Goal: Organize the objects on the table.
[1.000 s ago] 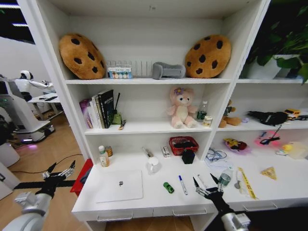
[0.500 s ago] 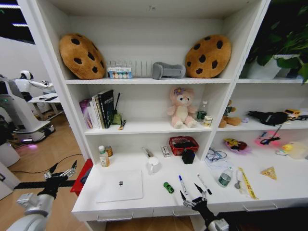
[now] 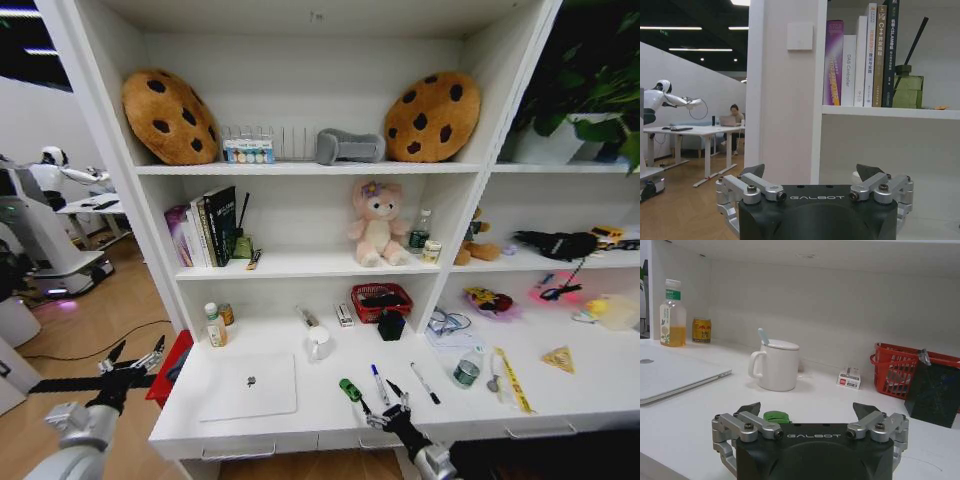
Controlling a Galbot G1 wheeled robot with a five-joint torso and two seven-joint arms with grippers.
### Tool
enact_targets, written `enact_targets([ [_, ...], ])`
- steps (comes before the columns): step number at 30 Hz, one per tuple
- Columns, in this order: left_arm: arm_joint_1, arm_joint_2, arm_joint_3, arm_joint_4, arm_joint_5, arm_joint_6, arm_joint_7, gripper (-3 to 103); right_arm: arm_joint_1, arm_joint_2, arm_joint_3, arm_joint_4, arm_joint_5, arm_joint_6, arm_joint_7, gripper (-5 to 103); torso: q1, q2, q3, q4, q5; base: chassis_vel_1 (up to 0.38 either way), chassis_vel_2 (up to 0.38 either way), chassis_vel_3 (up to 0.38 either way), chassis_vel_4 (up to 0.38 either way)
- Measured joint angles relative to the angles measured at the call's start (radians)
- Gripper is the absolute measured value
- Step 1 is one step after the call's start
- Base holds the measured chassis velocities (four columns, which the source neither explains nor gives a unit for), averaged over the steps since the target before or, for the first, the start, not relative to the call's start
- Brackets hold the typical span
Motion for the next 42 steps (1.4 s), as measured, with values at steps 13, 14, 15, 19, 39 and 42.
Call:
enact_targets([
  [13,-0.003,-0.006,0.012,-0.004,0.017,0.006,-0.007,100,0.071,0.034,-0.065,-0.092,0.0,0.011,-0.013,100,0.0,0.0,0.0,-0.0001,-0.0001,0.0,0.0,0.0,0.0],
  [14,-0.004,-0.006,0.013,-0.004,0.018,0.006,-0.008,100,0.077,0.034,-0.068,-0.098,0.001,0.012,-0.013,100,0.0,0.0,0.0,-0.0001,0.0,0.0,0.0,0.0,0.0],
  [15,-0.005,-0.006,0.015,-0.006,0.018,0.007,-0.008,100,0.088,0.033,-0.073,-0.106,0.007,0.012,-0.013,100,0.0,0.0,0.0,-0.0001,0.0,0.0,0.0,0.0,0.0],
  [19,-0.008,-0.006,0.016,-0.009,0.018,0.009,-0.011,100,0.106,0.03,-0.084,-0.123,0.019,0.011,-0.013,100,0.0,0.0,0.0,0.0,0.0,0.0,0.0,0.0,0.0],
  [39,0.002,-0.008,0.011,-0.014,0.015,0.006,-0.012,100,0.191,0.032,-0.161,-0.202,0.031,0.005,-0.01,101,0.0,0.0,0.0,0.0,0.0,0.0,0.0,0.0,0.0],
  [42,0.002,-0.008,0.011,-0.014,0.015,0.006,-0.012,100,0.192,0.032,-0.163,-0.203,0.031,0.004,-0.01,101,0.0,0.0,0.0,0.0,0.0,0.0,0.0,0.0,0.0],
])
